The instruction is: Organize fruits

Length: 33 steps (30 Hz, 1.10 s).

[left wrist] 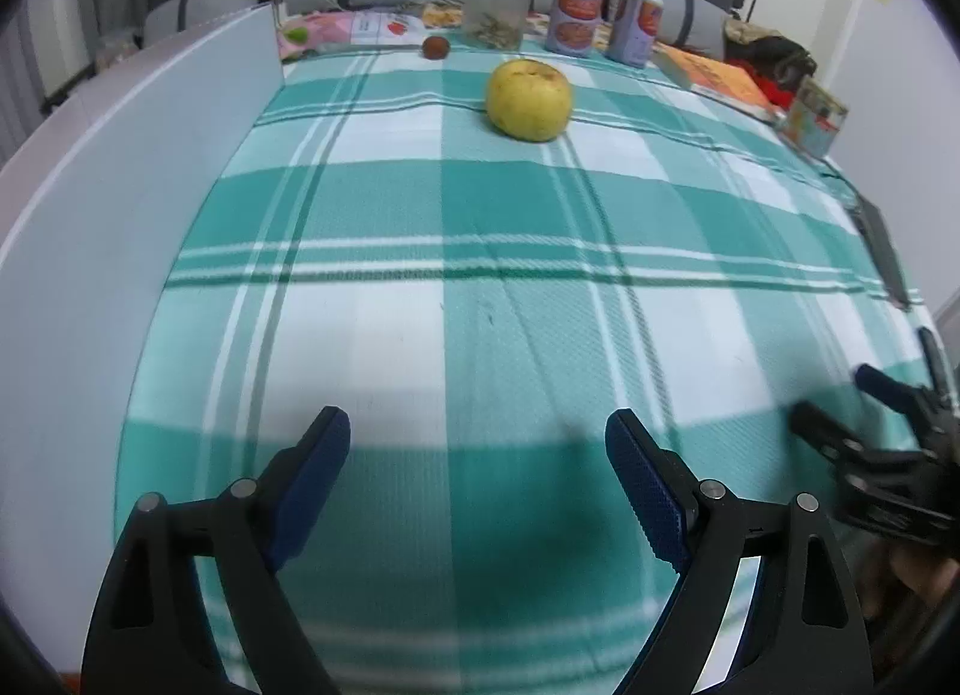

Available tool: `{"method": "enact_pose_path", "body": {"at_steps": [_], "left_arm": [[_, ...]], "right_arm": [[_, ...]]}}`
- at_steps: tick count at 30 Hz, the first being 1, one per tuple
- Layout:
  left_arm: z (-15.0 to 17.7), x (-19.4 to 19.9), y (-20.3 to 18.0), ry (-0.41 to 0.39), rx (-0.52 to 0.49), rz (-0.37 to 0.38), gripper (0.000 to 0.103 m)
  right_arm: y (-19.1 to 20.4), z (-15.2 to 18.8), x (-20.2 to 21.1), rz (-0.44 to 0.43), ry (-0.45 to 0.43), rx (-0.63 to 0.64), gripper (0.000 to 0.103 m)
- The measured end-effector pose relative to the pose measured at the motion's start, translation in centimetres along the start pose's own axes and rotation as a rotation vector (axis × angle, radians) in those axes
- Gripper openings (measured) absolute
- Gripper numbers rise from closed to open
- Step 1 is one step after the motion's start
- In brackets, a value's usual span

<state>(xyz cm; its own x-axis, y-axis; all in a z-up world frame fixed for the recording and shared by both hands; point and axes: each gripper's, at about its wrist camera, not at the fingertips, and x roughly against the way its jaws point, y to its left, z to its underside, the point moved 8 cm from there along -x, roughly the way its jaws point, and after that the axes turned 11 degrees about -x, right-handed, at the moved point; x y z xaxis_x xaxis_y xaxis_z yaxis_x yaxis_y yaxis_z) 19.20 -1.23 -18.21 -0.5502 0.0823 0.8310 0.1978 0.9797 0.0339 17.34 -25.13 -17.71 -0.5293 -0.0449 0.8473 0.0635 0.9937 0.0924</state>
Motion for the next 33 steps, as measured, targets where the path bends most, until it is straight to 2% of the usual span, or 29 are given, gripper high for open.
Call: {"method": "enact_pose_path", "body": {"at_steps": [3,6,33], "left_arm": [[-0.1,-1.7,0.5,0.014,-0.012,-0.044,0.09],[0.0,-2.0,0.7,-0.03,-0.012,-0.075,0.096],[-0.1,-2.3,0.6,-0.03,-0.021,-0.082,0.1]], "right_arm": [[1.1,-0.3,-0.9,0.023,0.008,0.024,0.103],[0.8,-0.1,-0.8,0.021,0.009,0.019,0.103],[0.7,-0.1,-0.9,0.023,0.009,0.021,0.103]]}}
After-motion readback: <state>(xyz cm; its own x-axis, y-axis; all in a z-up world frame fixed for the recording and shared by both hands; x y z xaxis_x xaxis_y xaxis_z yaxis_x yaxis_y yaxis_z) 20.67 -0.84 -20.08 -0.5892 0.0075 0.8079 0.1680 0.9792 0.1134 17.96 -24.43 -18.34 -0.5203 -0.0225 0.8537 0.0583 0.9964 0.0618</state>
